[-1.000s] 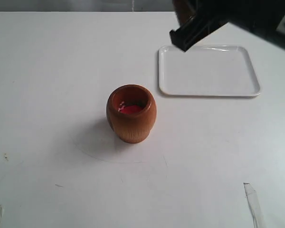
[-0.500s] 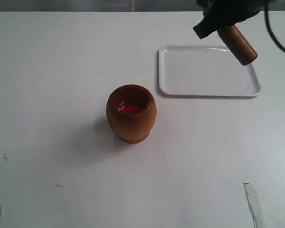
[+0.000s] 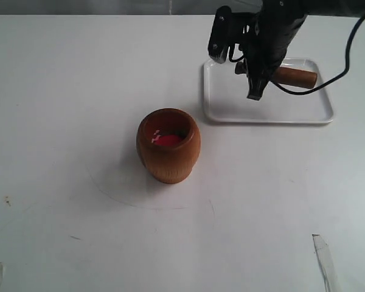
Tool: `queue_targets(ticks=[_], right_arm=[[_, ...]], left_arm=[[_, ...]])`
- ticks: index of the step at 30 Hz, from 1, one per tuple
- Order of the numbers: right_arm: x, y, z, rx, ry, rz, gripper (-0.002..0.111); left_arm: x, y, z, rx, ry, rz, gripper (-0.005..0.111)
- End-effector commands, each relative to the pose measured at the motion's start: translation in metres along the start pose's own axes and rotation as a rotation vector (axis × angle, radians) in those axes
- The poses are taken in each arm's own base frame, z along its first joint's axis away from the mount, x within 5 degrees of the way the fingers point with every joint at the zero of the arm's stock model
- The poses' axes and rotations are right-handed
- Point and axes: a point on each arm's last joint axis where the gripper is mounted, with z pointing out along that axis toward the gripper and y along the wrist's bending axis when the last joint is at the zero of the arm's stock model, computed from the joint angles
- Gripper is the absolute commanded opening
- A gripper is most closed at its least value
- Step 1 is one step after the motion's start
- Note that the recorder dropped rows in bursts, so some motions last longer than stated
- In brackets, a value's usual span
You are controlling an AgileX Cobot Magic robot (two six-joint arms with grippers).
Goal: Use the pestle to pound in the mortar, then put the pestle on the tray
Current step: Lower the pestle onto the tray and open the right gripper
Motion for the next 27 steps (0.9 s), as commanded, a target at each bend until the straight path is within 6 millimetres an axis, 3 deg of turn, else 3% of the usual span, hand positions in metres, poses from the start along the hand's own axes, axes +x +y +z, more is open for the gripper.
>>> queue_targets(ticks=[1, 11, 14, 19, 20, 22, 27], right_arm=[[0.004, -0.014, 0.019, -0.046, -0.014, -0.007, 0.000], [0.018, -0.015, 0.034, -0.187, -0.041, 0.032, 0.002], [0.019, -0.014, 0.033, -0.207, -0.031, 0.033, 0.017], [0.018, -0.018, 0.031, -0.162, -0.043, 0.102, 0.067], [0.017, -0.023, 0.029, -0.120, -0.049, 0.139, 0.072], [0.017, -0.031, 0.023, -0.032, -0.051, 0.212, 0.078], [0.020, -0.050, -0.004, 0.133, -0.082, 0.379, 0.076]], left_arm=[[0.000, -0.001, 0.000, 0.008, -0.007, -0.012, 0.000], [0.000, -0.001, 0.000, 0.008, -0.007, -0.012, 0.000], [0.000, -0.001, 0.000, 0.008, -0.007, -0.012, 0.000], [0.000, -0.001, 0.000, 0.008, -0.007, -0.012, 0.000], [0.000, -0.001, 0.000, 0.008, -0.007, -0.012, 0.000], [0.000, -0.001, 0.000, 0.008, -0.007, -0.012, 0.000], [0.000, -0.001, 0.000, 0.008, -0.007, -0.012, 0.000]])
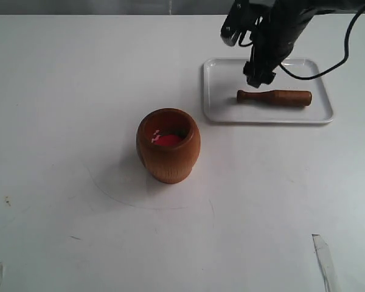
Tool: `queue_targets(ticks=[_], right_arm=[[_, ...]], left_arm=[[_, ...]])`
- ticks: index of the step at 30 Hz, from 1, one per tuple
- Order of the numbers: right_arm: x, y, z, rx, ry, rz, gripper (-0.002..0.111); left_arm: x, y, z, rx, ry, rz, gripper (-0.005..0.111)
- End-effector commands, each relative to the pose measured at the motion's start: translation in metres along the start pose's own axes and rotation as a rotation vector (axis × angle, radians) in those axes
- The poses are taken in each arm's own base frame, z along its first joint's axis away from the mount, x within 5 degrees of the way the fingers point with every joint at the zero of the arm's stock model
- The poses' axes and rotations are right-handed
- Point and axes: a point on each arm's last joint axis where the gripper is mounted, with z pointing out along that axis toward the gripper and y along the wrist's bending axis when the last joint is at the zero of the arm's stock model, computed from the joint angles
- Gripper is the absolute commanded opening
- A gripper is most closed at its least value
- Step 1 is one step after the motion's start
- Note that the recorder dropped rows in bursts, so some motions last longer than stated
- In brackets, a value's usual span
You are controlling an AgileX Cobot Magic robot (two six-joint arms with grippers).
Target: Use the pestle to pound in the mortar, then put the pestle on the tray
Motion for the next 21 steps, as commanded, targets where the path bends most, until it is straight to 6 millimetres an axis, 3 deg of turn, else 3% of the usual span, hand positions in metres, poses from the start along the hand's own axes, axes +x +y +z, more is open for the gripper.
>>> queue_targets(ticks=[1, 5, 8, 12, 16, 21], right_arm=[[-0.003, -0.021, -0.034, 0.156, -0.072, 0.169, 0.074], [-0.002, -0.030, -0.062, 0.218, -0.119, 0.269, 0.057], [0.000, -0.035, -0.080, 0.242, -0.155, 0.353, 0.037], [0.008, -0.044, -0.103, 0.262, -0.189, 0.505, 0.001], [0.017, -0.042, -0.124, 0.282, -0.253, 0.561, 0.000], [0.033, -0.021, -0.156, 0.319, -0.461, 0.570, 0.000]], left_arm=[[0.000, -0.001, 0.000, 0.008, -0.007, -0.012, 0.000], [0.000, -0.001, 0.000, 0.008, -0.007, -0.012, 0.000], [0.000, -0.001, 0.000, 0.008, -0.007, -0.012, 0.000], [0.000, -0.001, 0.000, 0.008, -0.007, -0.012, 0.000], [0.000, -0.001, 0.000, 0.008, -0.007, -0.012, 0.000], [0.000, -0.001, 0.000, 0.008, -0.007, -0.012, 0.000]])
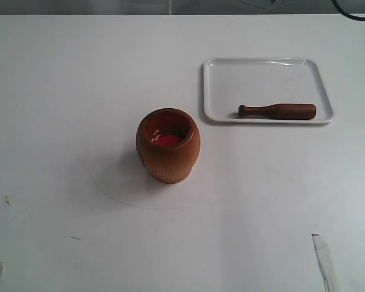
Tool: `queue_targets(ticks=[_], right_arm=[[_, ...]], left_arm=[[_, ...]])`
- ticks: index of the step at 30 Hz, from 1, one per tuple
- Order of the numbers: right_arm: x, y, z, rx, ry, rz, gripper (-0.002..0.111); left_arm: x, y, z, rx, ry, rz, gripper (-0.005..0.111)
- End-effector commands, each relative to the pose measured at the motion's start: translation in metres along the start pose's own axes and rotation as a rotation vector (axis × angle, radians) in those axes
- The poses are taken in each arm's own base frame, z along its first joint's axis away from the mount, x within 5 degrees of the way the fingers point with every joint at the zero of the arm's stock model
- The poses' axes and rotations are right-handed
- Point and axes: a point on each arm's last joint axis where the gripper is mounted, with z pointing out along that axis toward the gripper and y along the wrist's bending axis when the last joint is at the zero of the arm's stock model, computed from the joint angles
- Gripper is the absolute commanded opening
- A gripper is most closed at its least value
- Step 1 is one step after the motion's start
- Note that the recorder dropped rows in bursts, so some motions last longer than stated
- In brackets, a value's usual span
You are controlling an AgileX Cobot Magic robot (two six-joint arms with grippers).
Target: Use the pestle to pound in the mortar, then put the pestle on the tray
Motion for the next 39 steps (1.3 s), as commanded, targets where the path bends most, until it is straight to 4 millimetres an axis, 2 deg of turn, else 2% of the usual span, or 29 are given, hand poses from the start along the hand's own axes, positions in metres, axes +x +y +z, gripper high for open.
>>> queue_targets(ticks=[1, 7, 11, 18, 24, 28, 34, 39], right_arm=[[0.008, 0.000, -0.042, -0.007, -0.228, 0.052, 0.000], [0.038, 0.015, -0.093, -0.062, -0.597, 0.094, 0.000], [0.064, 0.026, -0.116, -0.095, -0.744, 0.130, 0.000], [0.107, 0.037, -0.150, -0.106, -0.856, 0.157, 0.000], [0.140, 0.045, -0.181, -0.196, -0.978, 0.334, 0.000], [0.165, 0.057, -0.201, -0.222, -1.108, 0.267, 0.000], [0.202, 0.074, -0.213, -0.277, -1.161, 0.217, 0.000], [0.236, 0.091, -0.204, -0.332, -1.134, 0.228, 0.000]], left_arm=[[0.000, -0.001, 0.000, 0.008, -0.007, -0.012, 0.000], [0.000, -0.001, 0.000, 0.008, -0.007, -0.012, 0.000], [0.000, -0.001, 0.000, 0.008, -0.007, -0.012, 0.000], [0.000, -0.001, 0.000, 0.008, -0.007, -0.012, 0.000], [0.000, -0.001, 0.000, 0.008, -0.007, -0.012, 0.000], [0.000, -0.001, 0.000, 0.008, -0.007, -0.012, 0.000], [0.000, -0.001, 0.000, 0.008, -0.007, -0.012, 0.000], [0.000, -0.001, 0.000, 0.008, -0.007, -0.012, 0.000]])
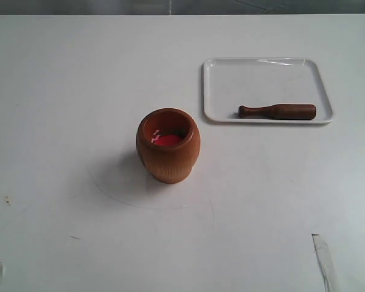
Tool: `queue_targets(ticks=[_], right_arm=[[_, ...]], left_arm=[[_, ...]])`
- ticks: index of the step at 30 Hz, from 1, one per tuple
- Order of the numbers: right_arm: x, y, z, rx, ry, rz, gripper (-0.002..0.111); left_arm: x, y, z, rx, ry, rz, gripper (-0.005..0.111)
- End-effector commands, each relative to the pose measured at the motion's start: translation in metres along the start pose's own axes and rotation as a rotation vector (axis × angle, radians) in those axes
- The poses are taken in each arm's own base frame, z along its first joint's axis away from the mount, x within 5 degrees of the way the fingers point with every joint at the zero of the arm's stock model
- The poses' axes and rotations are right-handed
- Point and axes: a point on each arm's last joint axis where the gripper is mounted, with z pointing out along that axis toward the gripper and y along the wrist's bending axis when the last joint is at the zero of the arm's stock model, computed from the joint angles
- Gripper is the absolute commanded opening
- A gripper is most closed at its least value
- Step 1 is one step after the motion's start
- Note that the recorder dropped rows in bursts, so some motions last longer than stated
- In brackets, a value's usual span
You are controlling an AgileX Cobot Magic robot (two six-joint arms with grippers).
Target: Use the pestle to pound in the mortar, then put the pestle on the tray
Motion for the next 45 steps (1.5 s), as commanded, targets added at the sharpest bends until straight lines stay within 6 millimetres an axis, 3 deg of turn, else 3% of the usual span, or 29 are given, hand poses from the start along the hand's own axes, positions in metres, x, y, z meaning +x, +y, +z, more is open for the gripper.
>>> queue_targets(ticks=[1, 3, 6, 12, 16, 18, 20, 24, 30, 34, 40, 45], right_arm=[[0.022, 0.008, -0.016, -0.018, 0.032, 0.081, 0.000], [0.029, 0.009, -0.019, -0.016, 0.053, 0.153, 0.000], [0.037, 0.013, -0.020, -0.057, 0.141, 0.129, 0.000], [0.040, 0.015, -0.020, -0.072, 0.176, 0.148, 0.000], [0.050, -0.002, -0.023, 0.145, 0.264, 0.311, 0.000], [0.062, -0.011, -0.029, 0.307, 0.370, 0.467, 0.000], [0.072, -0.013, -0.036, 0.385, 0.487, 0.503, 0.000], [0.082, -0.015, -0.044, 0.449, 0.600, 0.521, 0.000], [0.085, -0.015, -0.050, 0.501, 0.635, 0.576, 0.000], [0.088, -0.018, -0.055, 0.503, 0.723, 0.426, 0.000], [0.074, -0.017, -0.050, 0.345, 0.608, 0.065, 0.000], [0.067, -0.019, -0.059, 0.424, 0.523, 0.067, 0.000]], left_arm=[[0.000, -0.001, 0.000, 0.008, -0.007, -0.012, 0.000], [0.000, -0.001, 0.000, 0.008, -0.007, -0.012, 0.000], [0.000, -0.001, 0.000, 0.008, -0.007, -0.012, 0.000], [0.000, -0.001, 0.000, 0.008, -0.007, -0.012, 0.000], [0.000, -0.001, 0.000, 0.008, -0.007, -0.012, 0.000], [0.000, -0.001, 0.000, 0.008, -0.007, -0.012, 0.000], [0.000, -0.001, 0.000, 0.008, -0.007, -0.012, 0.000], [0.000, -0.001, 0.000, 0.008, -0.007, -0.012, 0.000], [0.000, -0.001, 0.000, 0.008, -0.007, -0.012, 0.000], [0.000, -0.001, 0.000, 0.008, -0.007, -0.012, 0.000], [0.000, -0.001, 0.000, 0.008, -0.007, -0.012, 0.000], [0.000, -0.001, 0.000, 0.008, -0.007, -0.012, 0.000]])
